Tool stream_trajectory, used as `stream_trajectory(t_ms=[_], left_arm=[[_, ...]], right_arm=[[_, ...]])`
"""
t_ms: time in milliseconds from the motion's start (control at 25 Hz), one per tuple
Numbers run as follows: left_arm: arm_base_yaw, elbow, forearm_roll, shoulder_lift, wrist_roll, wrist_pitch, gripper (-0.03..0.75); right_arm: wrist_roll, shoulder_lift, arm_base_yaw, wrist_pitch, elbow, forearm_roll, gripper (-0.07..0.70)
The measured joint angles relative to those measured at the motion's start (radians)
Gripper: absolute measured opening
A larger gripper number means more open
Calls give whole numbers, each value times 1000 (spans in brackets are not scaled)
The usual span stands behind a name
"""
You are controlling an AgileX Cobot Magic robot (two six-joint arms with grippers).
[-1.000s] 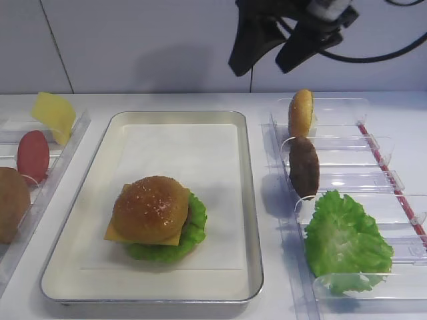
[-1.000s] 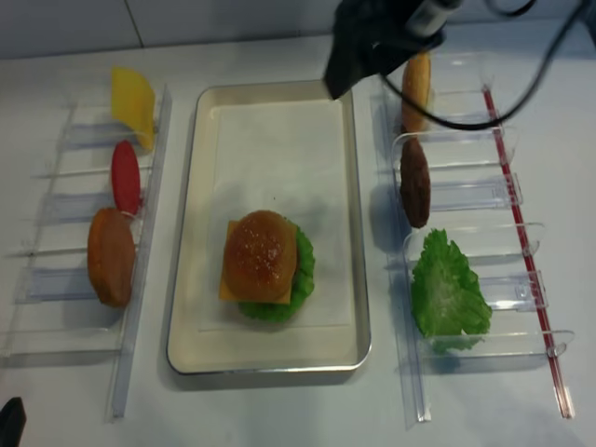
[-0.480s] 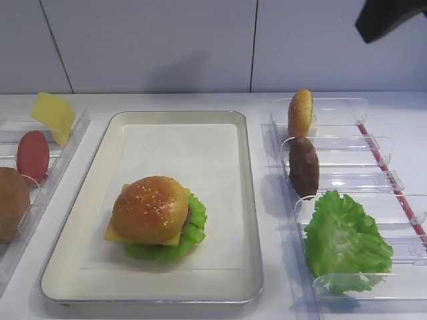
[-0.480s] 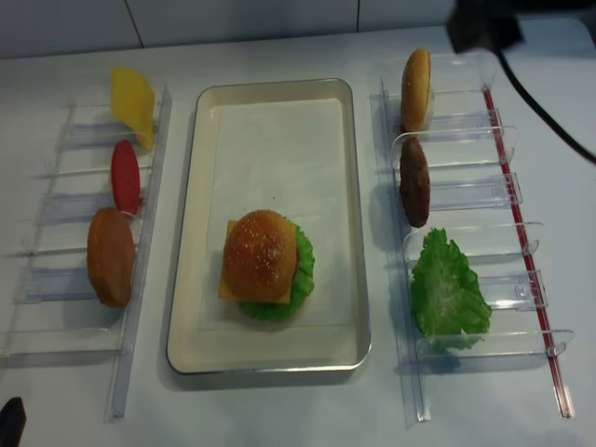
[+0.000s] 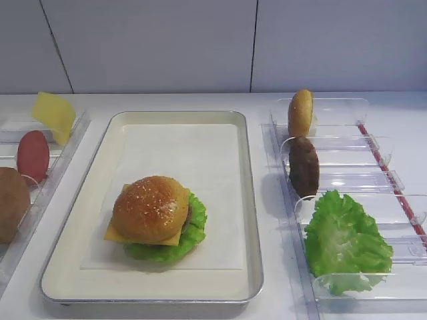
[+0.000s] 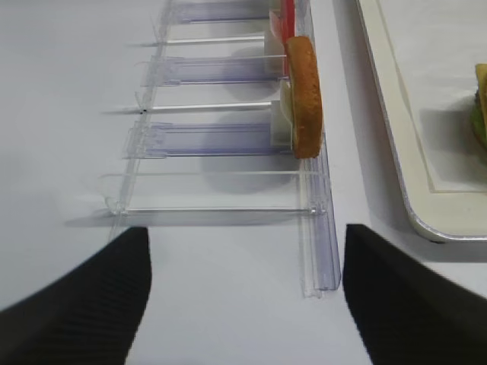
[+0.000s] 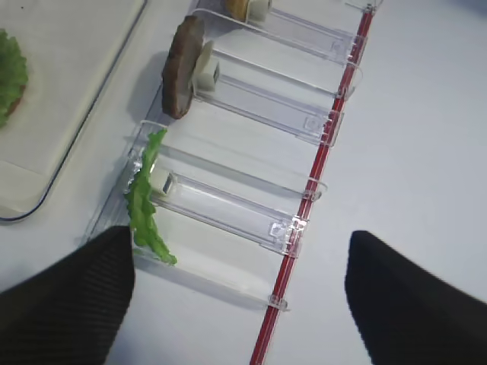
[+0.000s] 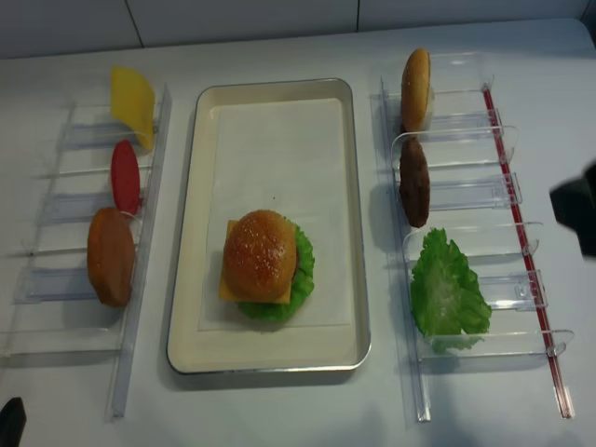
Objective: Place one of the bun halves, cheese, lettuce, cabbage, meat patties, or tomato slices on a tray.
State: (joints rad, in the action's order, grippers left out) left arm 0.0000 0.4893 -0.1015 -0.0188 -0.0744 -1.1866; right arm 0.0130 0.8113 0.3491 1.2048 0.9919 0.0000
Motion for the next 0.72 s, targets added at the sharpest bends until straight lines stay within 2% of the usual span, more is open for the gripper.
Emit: stream_trajectory(t_ms=[200,440,720], left_arm=[[0,0,0,0,0,0,509],[0,0,0,0,0,0,509],[0,0,0,0,0,0,509]], right_arm=[[16,-213,0,-86,-167,0,575],[45,-456,0,-106,-338,0,575],[54,-670,0,-123,-484,53,574]])
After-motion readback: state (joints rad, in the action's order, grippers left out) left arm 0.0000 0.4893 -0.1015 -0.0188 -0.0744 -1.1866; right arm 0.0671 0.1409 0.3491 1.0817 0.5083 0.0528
